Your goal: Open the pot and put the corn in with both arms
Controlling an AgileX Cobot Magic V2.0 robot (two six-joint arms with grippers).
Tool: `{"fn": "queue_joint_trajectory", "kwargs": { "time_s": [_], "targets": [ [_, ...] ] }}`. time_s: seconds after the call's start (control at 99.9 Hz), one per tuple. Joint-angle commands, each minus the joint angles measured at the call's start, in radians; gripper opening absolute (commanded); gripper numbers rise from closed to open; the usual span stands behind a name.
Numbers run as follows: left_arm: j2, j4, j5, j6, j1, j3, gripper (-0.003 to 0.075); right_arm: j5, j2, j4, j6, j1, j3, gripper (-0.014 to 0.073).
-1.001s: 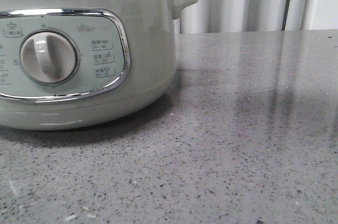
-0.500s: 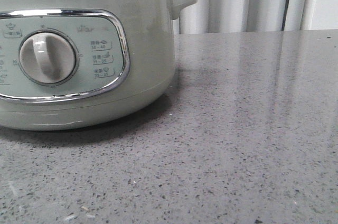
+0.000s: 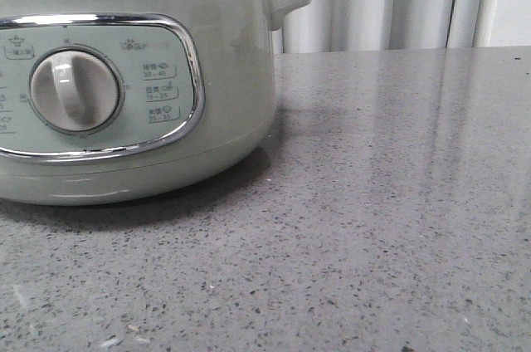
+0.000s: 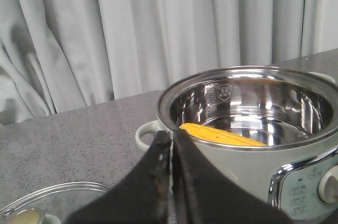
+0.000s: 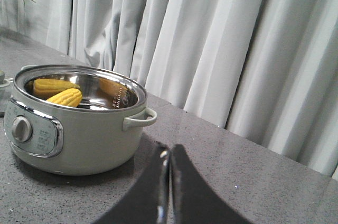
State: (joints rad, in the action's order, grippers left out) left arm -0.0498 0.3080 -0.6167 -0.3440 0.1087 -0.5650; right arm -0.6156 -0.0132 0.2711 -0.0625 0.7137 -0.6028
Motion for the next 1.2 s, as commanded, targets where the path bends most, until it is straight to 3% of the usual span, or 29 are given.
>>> {"fn": "queue_joint_trajectory", "kwargs": {
  "time_s": [0.0,0.5,0.821,1.191],
  "targets": [
    [-0.014,0.025,0.068,0.005,0.009,-0.024,-0.002,0.073,0.005,0.024,-0.008,-0.003,-0.019,-0.005],
    [-0.014,0.027,0.081,0.005,0.009,0.019,-0.002,0.073,0.005,0.024,-0.008,-0.003,-0.019,-0.005],
    [-0.005,-0.058,0.486,0.012,0.004,0.396,-0.002,0.073,0.005,0.024,-0.008,-0.003,-0.019,-0.005],
    [-0.005,-0.067,0.466,0.171,0.004,0.589,-0.002,0.073,0.005,0.024,-0.008,-0.003,-0.019,-0.005]
  ]
}}
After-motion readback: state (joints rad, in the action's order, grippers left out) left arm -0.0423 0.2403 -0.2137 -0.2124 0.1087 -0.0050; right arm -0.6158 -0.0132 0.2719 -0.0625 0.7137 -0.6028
